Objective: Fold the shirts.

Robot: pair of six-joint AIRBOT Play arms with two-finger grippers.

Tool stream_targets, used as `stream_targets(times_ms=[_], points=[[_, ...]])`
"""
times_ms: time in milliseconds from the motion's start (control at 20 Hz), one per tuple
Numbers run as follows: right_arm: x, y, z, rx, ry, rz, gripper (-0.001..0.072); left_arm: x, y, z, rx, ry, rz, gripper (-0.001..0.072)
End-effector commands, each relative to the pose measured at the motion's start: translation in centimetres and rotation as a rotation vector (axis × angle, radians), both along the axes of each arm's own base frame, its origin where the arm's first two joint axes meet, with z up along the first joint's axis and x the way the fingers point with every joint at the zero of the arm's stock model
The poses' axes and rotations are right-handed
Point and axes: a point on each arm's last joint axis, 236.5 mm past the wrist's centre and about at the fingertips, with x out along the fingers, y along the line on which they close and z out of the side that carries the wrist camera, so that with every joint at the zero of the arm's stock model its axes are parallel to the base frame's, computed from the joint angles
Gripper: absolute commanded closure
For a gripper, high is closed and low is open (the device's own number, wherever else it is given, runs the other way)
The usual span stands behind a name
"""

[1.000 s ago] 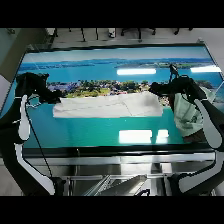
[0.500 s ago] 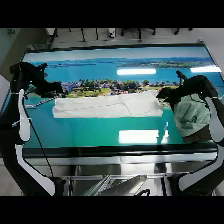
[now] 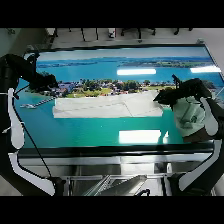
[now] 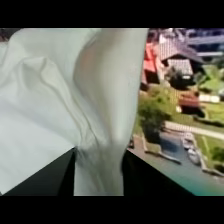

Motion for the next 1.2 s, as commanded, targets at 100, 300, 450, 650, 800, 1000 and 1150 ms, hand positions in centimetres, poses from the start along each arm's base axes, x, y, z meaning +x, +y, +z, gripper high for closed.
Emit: stream_targets(times_ms=[100,300,450,650,800,1000,1150], points=[[0.3,2.5,1.7,0.067,-0.043,0.051,0.0695,1.5,-6.1,3.6,-0.257,-0.104,-0.040,0.0681],[1.4,2.4,6.7,0.060,-0.124,0.065,0.0697,1.9,-11.3,1.2,-0.259,-0.087,-0.113,0.0682],[1.4,3.0,13.4,0.066,-0.231,0.084,0.0697,1.1,-19.2,-4.1,-0.267,-0.043,-0.202,0.0682],[-0.4,4.0,23.0,0.057,-0.368,0.126,0.0697,-2.7,-31.6,-12.5,-0.257,0.018,-0.362,0.0682],[-2.1,4.4,28.7,0.037,-0.460,0.136,0.0697,-5.8,-38.9,-16.0,-0.256,0.033,-0.485,0.0682],[-4.1,4.9,32.8,0.014,-0.538,0.161,0.0697,-8.0,-43.7,-16.9,-0.274,0.016,-0.552,0.0682],[-4.8,5.0,32.5,0.016,-0.511,0.185,0.0697,-8.3,-44.2,-16.1,-0.284,0.016,-0.543,0.0682]])
